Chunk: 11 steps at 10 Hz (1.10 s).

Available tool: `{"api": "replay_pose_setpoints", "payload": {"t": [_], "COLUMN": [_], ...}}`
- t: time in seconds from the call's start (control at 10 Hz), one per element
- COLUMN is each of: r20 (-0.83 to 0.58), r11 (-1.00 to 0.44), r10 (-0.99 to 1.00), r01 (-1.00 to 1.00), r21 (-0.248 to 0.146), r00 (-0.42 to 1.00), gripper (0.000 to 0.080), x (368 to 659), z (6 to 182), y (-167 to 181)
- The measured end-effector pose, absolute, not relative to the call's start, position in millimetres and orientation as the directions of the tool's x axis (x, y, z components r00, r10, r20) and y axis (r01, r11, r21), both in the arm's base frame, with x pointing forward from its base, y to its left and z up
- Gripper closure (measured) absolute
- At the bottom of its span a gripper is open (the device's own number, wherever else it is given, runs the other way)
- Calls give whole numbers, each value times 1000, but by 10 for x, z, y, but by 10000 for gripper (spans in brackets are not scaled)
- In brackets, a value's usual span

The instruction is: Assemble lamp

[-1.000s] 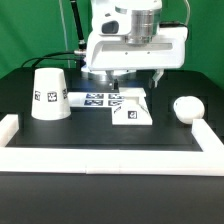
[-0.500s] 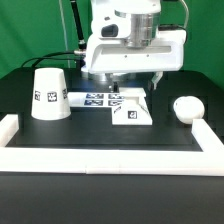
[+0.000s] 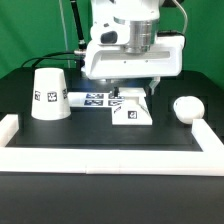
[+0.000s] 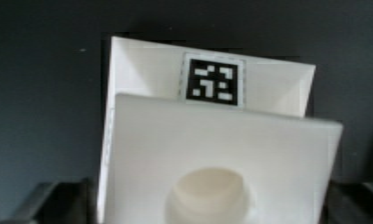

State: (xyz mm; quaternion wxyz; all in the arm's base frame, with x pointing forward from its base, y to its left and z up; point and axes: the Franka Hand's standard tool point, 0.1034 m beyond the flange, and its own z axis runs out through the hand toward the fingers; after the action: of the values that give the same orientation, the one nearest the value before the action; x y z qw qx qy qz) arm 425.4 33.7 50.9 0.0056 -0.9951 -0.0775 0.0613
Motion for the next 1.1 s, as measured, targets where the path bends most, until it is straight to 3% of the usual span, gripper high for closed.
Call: {"api": "replay_pose_setpoints", "payload": {"t": [0.1,0.7,1.1], "r20": [-119,-116,-53], "r11": [-988,-985,-980], "r10": [156,172,200], "r01": [154,170,199], "r21": [-20,-22,-21], "r00": [981,978,978], "gripper": [266,266,265], "x": [4259,4283,4904], "z": [510,523,554], "y": [341,334,376]}}
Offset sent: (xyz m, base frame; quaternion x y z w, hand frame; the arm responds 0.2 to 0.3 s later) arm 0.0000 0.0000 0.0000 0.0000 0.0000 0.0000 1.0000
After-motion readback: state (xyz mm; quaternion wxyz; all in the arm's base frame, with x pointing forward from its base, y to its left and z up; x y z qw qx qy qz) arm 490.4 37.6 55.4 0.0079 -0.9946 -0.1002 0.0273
